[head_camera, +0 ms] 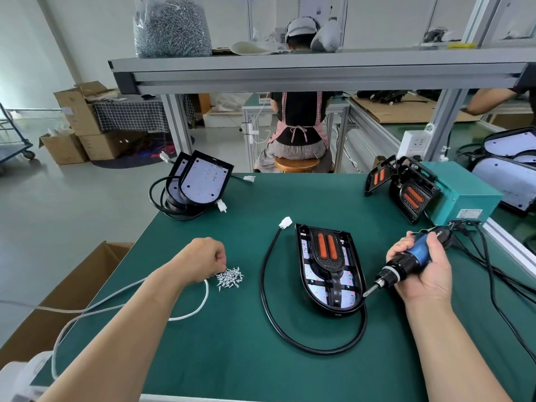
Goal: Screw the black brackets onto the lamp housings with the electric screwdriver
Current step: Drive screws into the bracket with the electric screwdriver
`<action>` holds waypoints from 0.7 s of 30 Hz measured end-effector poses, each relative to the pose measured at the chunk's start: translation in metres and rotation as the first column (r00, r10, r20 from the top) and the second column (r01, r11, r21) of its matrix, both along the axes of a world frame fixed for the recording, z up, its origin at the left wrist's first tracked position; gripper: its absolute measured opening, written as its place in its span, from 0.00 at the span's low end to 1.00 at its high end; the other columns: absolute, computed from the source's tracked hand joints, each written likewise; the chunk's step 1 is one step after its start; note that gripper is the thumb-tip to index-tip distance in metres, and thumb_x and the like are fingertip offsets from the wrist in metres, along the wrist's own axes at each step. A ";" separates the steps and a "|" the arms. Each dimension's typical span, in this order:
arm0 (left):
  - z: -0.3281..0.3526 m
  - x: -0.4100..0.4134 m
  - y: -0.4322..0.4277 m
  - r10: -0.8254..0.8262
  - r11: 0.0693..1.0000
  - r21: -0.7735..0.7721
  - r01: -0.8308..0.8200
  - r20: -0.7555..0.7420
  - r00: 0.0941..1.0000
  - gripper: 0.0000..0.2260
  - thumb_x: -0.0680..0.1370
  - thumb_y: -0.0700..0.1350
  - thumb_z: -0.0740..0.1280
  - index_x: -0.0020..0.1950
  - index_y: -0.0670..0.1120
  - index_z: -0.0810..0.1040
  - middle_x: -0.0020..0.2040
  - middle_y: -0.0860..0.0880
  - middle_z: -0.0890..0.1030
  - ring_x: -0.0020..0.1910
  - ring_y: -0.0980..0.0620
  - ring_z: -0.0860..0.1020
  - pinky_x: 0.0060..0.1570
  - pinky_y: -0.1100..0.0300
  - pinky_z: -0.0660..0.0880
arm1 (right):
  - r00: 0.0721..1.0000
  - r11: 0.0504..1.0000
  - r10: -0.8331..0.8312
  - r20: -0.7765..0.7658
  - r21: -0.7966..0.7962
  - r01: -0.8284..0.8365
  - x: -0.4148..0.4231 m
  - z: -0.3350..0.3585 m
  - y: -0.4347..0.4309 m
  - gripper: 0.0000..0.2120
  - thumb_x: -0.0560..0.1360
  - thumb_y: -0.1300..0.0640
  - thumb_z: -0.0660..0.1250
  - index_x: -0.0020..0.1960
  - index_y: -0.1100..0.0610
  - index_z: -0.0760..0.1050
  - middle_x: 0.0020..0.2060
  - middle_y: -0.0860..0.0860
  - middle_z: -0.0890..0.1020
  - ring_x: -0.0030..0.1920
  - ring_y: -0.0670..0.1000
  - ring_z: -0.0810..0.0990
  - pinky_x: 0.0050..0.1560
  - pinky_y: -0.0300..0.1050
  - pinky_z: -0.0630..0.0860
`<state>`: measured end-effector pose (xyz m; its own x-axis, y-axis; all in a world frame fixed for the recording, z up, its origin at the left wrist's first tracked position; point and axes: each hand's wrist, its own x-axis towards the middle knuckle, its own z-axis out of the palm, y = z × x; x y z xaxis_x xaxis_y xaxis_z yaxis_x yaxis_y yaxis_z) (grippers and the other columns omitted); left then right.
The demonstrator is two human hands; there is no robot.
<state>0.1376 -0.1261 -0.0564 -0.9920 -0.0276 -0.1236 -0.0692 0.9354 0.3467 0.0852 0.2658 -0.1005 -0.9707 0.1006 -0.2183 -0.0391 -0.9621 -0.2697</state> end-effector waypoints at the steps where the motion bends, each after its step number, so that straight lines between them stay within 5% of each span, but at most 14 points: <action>1: 0.000 0.001 0.001 0.000 1.000 -0.007 0.000 -0.005 1.000 0.03 0.74 0.38 0.70 0.40 0.44 0.80 0.33 0.57 0.78 0.32 0.59 0.74 0.38 0.61 0.75 | 1.000 1.000 -0.001 0.002 0.000 0.001 0.000 0.000 0.000 0.13 0.79 0.51 0.69 0.55 0.60 0.73 0.42 0.49 0.77 0.35 0.44 0.77 0.41 0.35 0.77; 6: 0.002 0.004 0.001 0.029 0.997 0.078 -0.027 -0.017 0.999 0.06 0.71 0.33 0.68 0.41 0.43 0.81 0.32 0.55 0.79 0.30 0.58 0.75 0.34 0.65 0.74 | 1.000 1.000 -0.023 0.010 0.001 0.023 0.000 -0.001 -0.001 0.14 0.79 0.52 0.69 0.57 0.60 0.72 0.42 0.49 0.76 0.35 0.44 0.77 0.41 0.35 0.77; 8: 0.003 0.007 -0.002 0.153 0.950 0.285 -0.126 -0.076 0.985 0.07 0.72 0.31 0.68 0.42 0.42 0.82 0.32 0.50 0.79 0.30 0.54 0.76 0.33 0.65 0.74 | 0.999 0.999 -0.039 0.014 0.014 0.039 0.001 0.000 -0.003 0.13 0.78 0.51 0.69 0.56 0.59 0.73 0.41 0.48 0.76 0.35 0.43 0.76 0.40 0.34 0.77; 9: 0.005 0.010 -0.001 0.235 0.865 0.472 -0.167 -0.088 0.968 0.08 0.73 0.29 0.68 0.43 0.41 0.81 0.33 0.47 0.79 0.32 0.52 0.76 0.34 0.65 0.75 | 0.999 0.999 -0.050 0.015 0.023 0.049 0.002 0.002 -0.004 0.13 0.78 0.51 0.70 0.55 0.58 0.74 0.41 0.47 0.76 0.34 0.43 0.76 0.39 0.34 0.76; 11: 0.011 0.020 0.008 0.345 0.527 0.830 -0.182 -0.013 0.938 0.08 0.75 0.27 0.68 0.45 0.39 0.80 0.35 0.45 0.80 0.34 0.51 0.78 0.35 0.66 0.77 | 0.997 0.997 -0.068 0.027 0.023 0.068 0.004 0.007 -0.008 0.11 0.77 0.51 0.70 0.52 0.57 0.75 0.39 0.46 0.75 0.34 0.42 0.75 0.38 0.33 0.76; 13: 0.015 0.032 0.032 0.328 0.171 0.972 -0.163 0.099 0.939 0.07 0.75 0.27 0.67 0.46 0.37 0.79 0.36 0.45 0.80 0.35 0.52 0.79 0.36 0.66 0.79 | 0.995 0.996 -0.087 0.044 0.014 0.086 0.008 0.015 -0.015 0.09 0.77 0.51 0.70 0.49 0.56 0.75 0.37 0.46 0.74 0.33 0.42 0.75 0.37 0.33 0.75; 15: 0.014 0.042 0.064 0.253 -0.091 0.980 -0.179 0.196 0.947 0.08 0.73 0.26 0.66 0.45 0.37 0.78 0.35 0.44 0.80 0.34 0.52 0.81 0.35 0.65 0.80 | 0.992 0.993 -0.116 0.042 0.026 0.115 0.011 0.027 -0.025 0.08 0.77 0.51 0.70 0.47 0.56 0.75 0.36 0.45 0.74 0.32 0.42 0.75 0.37 0.34 0.75; 18: 0.008 0.052 0.113 0.152 -0.315 0.917 -0.245 0.304 0.941 0.08 0.70 0.26 0.67 0.43 0.37 0.78 0.35 0.43 0.79 0.34 0.50 0.82 0.36 0.63 0.81 | 0.990 0.990 -0.138 0.037 0.037 0.137 0.018 0.054 -0.042 0.08 0.76 0.54 0.73 0.44 0.55 0.75 0.33 0.46 0.76 0.31 0.44 0.76 0.37 0.37 0.76; 21: 0.003 0.059 0.144 0.097 -0.431 0.859 -0.277 0.349 0.932 0.09 0.65 0.28 0.69 0.43 0.36 0.79 0.37 0.43 0.80 0.36 0.48 0.82 0.37 0.62 0.82 | 0.986 0.985 -0.166 0.011 0.052 0.165 0.024 0.080 -0.056 0.08 0.74 0.58 0.75 0.44 0.55 0.76 0.31 0.47 0.78 0.29 0.45 0.76 0.36 0.38 0.76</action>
<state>0.1965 0.0183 -0.0530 -0.9458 0.0267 -0.3238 -0.2426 -0.7210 0.6491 0.1097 0.2100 -0.0206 -0.9363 0.2706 -0.2237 -0.1918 -0.9279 -0.3197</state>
